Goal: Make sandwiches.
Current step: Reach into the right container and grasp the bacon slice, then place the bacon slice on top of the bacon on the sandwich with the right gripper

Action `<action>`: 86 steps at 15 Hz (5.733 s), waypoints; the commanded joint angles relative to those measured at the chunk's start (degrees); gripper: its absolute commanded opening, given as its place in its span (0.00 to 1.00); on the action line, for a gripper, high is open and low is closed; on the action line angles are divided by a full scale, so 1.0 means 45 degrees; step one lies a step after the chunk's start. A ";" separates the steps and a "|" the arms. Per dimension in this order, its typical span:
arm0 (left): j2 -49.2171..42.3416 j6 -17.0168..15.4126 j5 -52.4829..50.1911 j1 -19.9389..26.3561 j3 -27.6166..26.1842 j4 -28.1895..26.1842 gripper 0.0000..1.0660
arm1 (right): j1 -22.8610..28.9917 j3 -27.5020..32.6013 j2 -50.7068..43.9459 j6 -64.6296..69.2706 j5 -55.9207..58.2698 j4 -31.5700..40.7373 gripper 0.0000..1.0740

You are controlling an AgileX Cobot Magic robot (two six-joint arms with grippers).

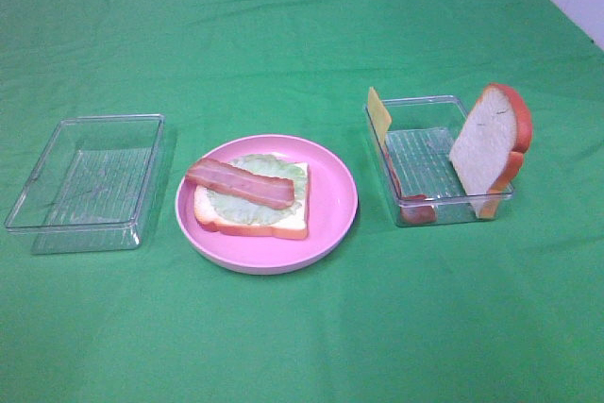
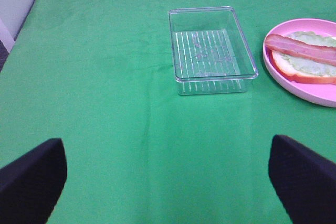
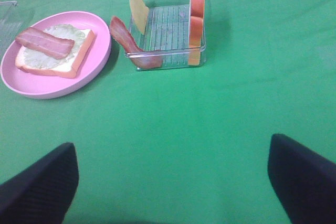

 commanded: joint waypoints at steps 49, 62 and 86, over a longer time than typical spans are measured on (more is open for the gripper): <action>-0.0191 -0.0089 -0.0204 0.0000 0.0038 -0.0064 0.92 | 0.5157 -1.3394 2.6089 0.2636 -0.0802 -0.0688 0.56; -0.0191 -0.0089 -0.0204 0.0000 0.0038 -0.0064 0.92 | 0.5157 -1.3394 2.6089 0.2585 -0.0547 -0.1159 0.27; -0.0191 -0.0102 -0.0204 0.0000 0.0038 -0.0064 0.92 | 0.7143 -1.3394 2.4408 -0.0904 -0.2814 0.6786 0.00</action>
